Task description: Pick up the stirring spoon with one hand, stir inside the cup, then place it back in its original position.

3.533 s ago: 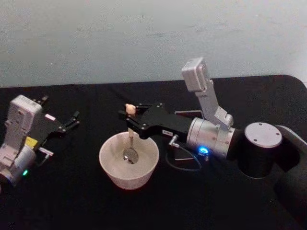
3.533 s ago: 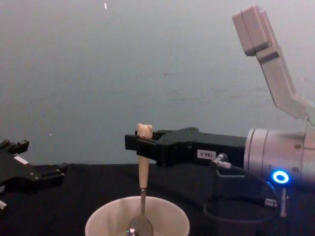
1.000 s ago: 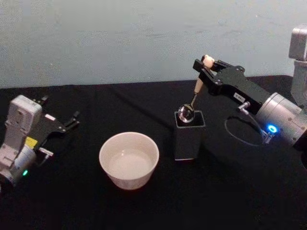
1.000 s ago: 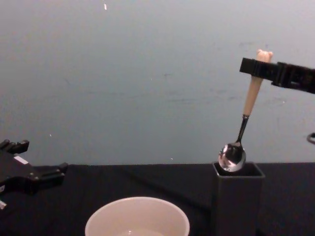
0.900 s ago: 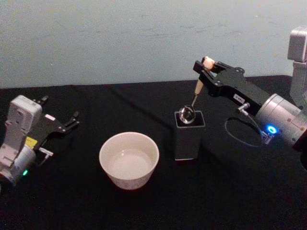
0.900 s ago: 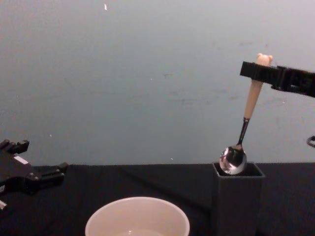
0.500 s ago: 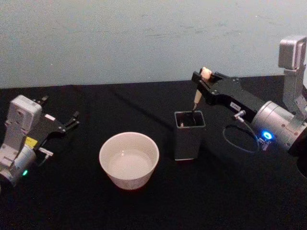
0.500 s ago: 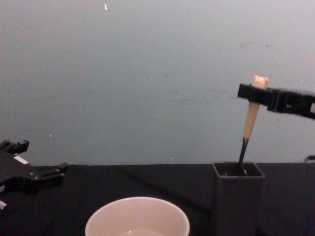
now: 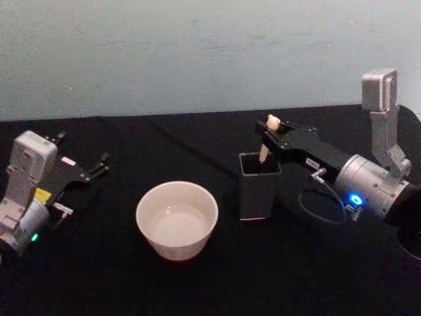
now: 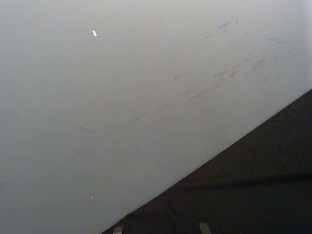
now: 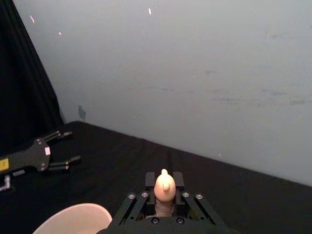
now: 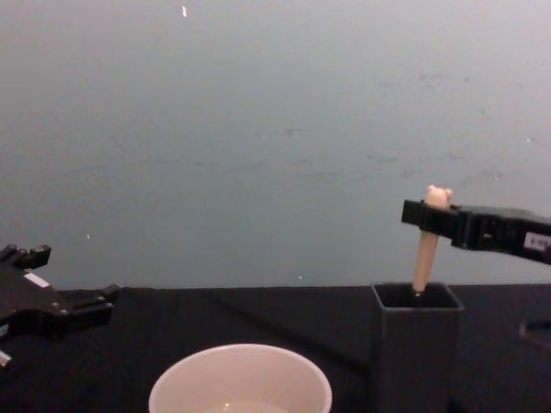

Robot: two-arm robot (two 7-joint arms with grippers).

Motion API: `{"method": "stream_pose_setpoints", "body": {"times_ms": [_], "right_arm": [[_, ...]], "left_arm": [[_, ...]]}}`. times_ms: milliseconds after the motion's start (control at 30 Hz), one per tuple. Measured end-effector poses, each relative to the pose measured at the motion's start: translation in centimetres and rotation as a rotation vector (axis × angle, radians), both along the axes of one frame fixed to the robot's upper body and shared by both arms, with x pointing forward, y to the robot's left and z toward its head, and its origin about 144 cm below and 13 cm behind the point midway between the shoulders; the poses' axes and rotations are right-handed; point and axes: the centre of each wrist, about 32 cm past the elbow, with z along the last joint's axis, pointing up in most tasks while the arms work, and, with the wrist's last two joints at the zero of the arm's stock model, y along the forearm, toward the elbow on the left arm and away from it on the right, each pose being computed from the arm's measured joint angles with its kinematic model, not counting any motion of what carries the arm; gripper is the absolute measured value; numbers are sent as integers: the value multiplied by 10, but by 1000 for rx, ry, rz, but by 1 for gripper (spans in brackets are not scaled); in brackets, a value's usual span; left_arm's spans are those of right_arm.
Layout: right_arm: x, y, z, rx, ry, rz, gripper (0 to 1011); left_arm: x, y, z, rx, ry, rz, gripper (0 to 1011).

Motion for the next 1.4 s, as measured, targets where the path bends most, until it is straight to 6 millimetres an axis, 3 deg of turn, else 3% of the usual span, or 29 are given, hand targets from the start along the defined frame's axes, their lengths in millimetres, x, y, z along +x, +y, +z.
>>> {"method": "stream_pose_setpoints", "body": {"times_ms": [500, 1400], "right_arm": [[1, 1, -11, -19, 44, -4, 213], [1, 1, -14, -23, 66, -9, 213]], "left_arm": [[0, 0, 0, 0, 0, 0, 1001], [0, 0, 0, 0, 0, 0, 1001]]}}
